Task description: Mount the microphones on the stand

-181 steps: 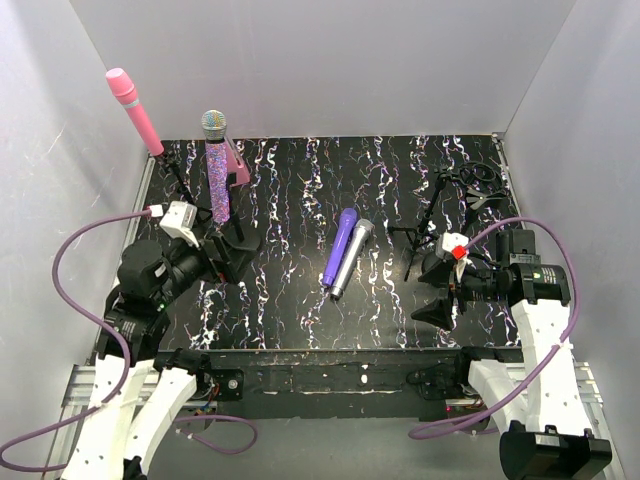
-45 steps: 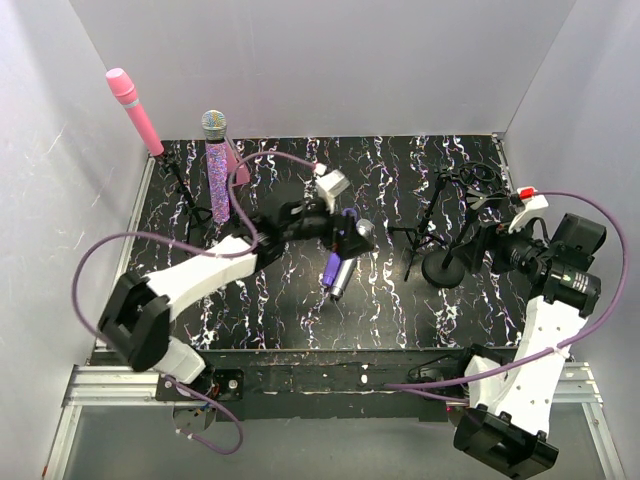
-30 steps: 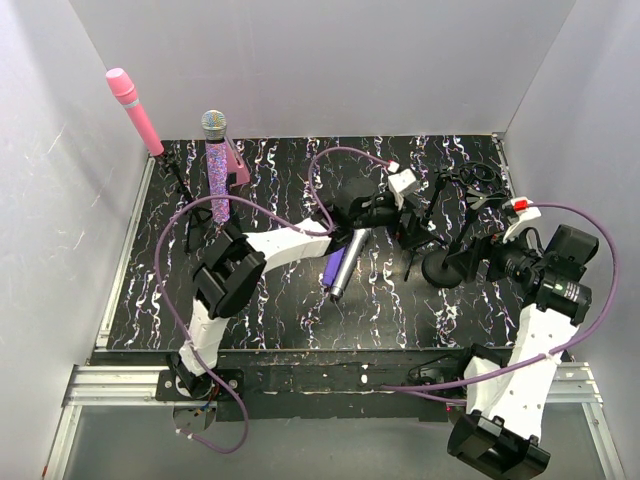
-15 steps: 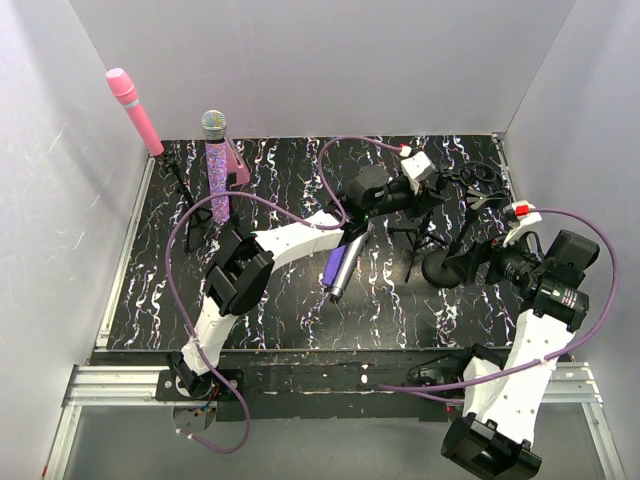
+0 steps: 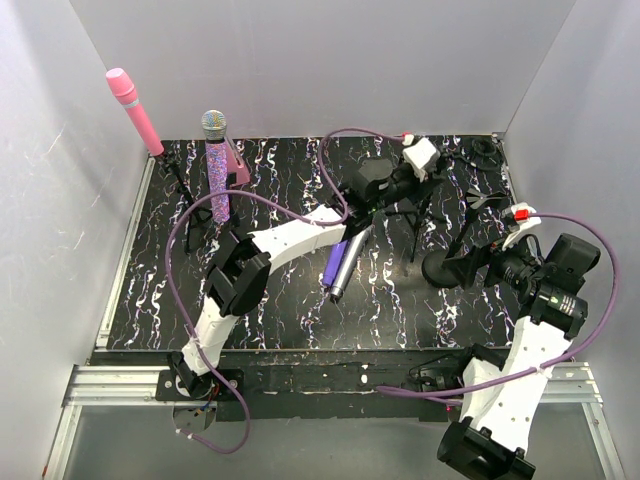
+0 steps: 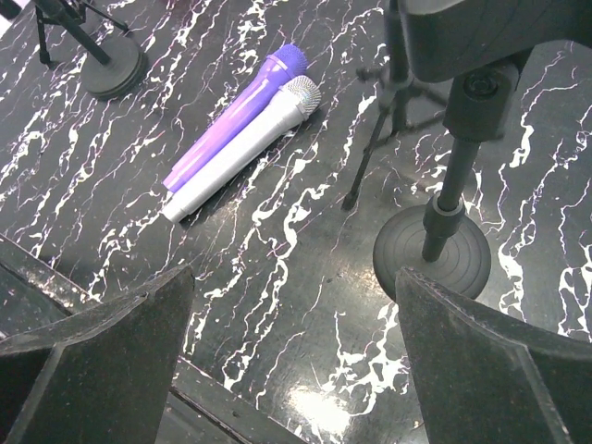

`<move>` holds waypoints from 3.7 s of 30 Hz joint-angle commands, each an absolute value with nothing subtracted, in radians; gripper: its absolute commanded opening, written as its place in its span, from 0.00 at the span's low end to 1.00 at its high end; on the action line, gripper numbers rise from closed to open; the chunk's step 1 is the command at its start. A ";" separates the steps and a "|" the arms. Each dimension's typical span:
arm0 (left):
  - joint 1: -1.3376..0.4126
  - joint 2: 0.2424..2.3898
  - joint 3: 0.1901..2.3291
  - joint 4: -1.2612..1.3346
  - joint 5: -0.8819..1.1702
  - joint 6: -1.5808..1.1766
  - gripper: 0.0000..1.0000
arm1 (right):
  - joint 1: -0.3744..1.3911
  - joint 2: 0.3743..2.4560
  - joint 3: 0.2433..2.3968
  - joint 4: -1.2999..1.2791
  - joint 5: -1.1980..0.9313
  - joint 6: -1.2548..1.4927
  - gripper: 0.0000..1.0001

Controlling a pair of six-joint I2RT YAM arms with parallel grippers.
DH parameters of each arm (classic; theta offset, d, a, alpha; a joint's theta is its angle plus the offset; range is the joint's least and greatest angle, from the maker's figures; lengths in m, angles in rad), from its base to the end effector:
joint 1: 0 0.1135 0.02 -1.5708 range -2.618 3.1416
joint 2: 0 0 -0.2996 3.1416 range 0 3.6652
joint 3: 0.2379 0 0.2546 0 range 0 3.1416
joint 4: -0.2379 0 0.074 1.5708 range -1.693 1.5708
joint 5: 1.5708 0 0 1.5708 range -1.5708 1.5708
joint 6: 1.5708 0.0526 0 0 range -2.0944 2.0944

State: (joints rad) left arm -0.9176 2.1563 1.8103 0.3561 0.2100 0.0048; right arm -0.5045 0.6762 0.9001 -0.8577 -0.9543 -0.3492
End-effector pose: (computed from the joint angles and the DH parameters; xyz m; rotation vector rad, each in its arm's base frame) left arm 0.3341 -0.4547 0.3370 0.8758 1.3746 -0.8748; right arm 0.1069 -0.0100 0.3526 -0.3461 1.9209 0.4930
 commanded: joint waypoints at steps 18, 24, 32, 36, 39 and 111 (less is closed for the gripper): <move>-0.746 1.212 1.375 -0.150 0.227 0.094 0.00 | -0.505 0.747 0.878 -0.943 -1.109 -0.577 0.94; -0.738 0.910 1.079 -0.219 0.157 0.031 0.00 | -0.500 0.779 0.832 -0.936 -1.177 -0.614 0.94; -0.736 0.701 0.839 -0.212 0.110 -0.041 0.00 | -0.499 0.772 0.801 -0.924 -1.207 -0.638 0.94; -0.738 0.673 0.793 -0.206 0.087 -0.035 0.00 | -0.500 0.753 0.776 -0.901 -1.220 -0.640 0.95; -0.738 0.675 0.764 -0.183 0.094 -0.035 0.00 | -0.500 0.744 0.759 -0.877 -1.220 -0.638 0.95; -0.736 0.821 0.604 0.150 0.075 -0.035 0.00 | -0.500 0.767 0.742 -0.865 -1.227 -0.649 0.96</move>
State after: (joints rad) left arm -0.7387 0.7856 0.5789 0.1158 0.0696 -0.0601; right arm -0.5018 0.7738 0.7383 -0.8803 -1.1934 -0.6331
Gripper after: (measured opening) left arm 0.095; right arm 0.959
